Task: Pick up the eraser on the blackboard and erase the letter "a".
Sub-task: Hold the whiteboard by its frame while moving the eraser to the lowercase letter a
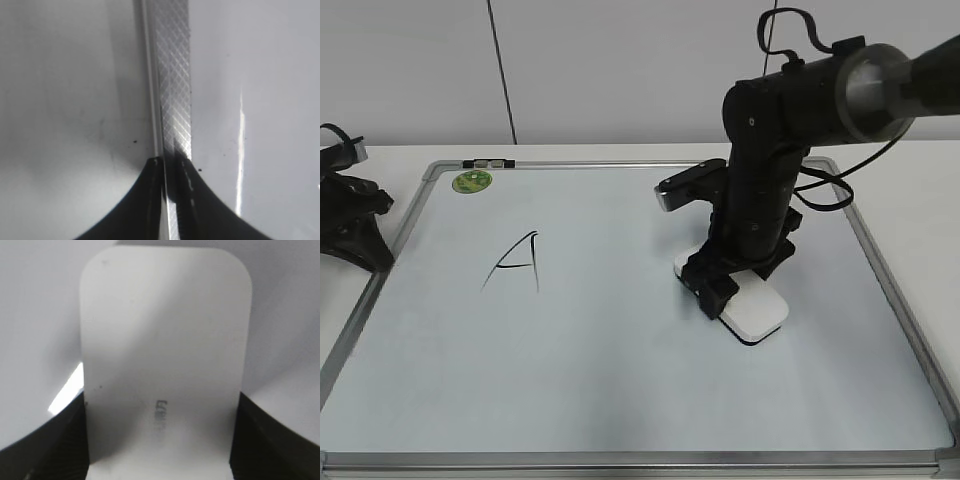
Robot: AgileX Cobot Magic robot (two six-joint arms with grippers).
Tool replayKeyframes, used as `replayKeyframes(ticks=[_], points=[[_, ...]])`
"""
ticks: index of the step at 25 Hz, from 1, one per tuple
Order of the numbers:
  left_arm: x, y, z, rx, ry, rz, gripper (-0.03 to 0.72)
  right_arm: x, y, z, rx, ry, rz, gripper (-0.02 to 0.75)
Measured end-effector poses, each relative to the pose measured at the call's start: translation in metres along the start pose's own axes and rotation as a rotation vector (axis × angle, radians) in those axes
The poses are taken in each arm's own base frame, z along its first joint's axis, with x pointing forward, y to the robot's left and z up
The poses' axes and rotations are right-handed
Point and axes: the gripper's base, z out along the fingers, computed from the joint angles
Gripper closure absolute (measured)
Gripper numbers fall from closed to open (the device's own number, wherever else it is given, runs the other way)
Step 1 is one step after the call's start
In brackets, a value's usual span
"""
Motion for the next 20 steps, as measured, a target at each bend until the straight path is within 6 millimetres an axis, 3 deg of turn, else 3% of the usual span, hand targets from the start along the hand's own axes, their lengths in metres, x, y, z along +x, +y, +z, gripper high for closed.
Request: replayKeyframes(ticks=[8,15,20], points=[[0.0,0.0,0.0,-0.001,0.001,0.001,0.651,0.007,-0.028,0.0,-0.002,0.003,0.077,0.214],[0.0,0.0,0.0,-0.001,0.001,0.001,0.651,0.006,-0.027,-0.001,-0.008,0.003,0.078,0.214],[0.0,0.0,0.0,-0.001,0.001,0.001,0.651,0.003,-0.012,-0.001,-0.019,0.008,0.049,0.214]])
